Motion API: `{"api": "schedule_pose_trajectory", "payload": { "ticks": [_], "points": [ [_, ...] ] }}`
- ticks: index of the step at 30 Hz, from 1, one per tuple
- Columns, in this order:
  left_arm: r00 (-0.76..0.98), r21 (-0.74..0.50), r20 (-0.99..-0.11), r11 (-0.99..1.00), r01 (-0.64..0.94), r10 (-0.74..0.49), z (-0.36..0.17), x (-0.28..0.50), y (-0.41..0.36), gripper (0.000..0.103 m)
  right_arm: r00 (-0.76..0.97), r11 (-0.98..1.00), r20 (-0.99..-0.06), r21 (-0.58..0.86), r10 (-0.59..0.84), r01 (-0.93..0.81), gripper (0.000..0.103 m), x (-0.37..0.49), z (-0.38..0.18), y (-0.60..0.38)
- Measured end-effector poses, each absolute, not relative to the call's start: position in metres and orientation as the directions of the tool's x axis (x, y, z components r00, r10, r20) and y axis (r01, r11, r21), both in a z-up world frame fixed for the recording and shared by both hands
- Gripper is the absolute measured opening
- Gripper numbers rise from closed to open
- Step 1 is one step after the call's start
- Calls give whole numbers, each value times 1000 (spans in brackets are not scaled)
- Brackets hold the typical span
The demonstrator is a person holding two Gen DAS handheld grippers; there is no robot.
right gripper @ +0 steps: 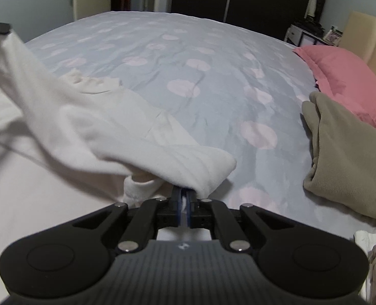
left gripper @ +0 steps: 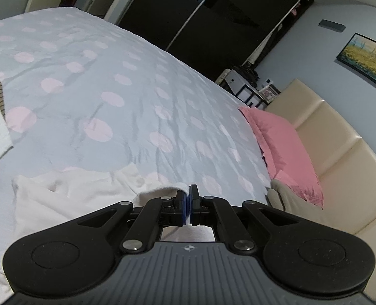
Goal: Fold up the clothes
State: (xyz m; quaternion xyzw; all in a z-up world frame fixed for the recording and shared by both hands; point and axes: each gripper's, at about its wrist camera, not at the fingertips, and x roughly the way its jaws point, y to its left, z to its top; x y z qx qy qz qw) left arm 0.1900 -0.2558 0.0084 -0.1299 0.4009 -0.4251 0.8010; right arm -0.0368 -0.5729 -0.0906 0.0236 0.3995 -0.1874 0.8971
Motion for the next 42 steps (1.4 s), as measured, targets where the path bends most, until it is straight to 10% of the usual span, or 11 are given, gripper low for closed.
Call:
{"api": "schedule_pose_trajectory", "payload": {
  "ticks": [24, 30, 35, 42],
  "points": [
    [316, -256, -804, 773, 581, -504, -65, 204, -238, 0, 511, 986, -844, -109, -160, 127, 3, -63, -111, -562],
    [338, -355, -757, 787, 504, -559, -60, 225, -225, 49, 540, 935, -807, -43, -240, 352, 6, -60, -91, -597],
    [252, -450, -754, 756, 475, -607, -79, 235, -235, 49, 568, 838, -770, 81, -292, 540, 38, -51, -80, -634],
    [236, -382, -777, 736, 559, -583, -100, 218, -258, 22, 568, 670, -779, 274, -265, 690, 38, -22, -95, -674]
  ]
}}
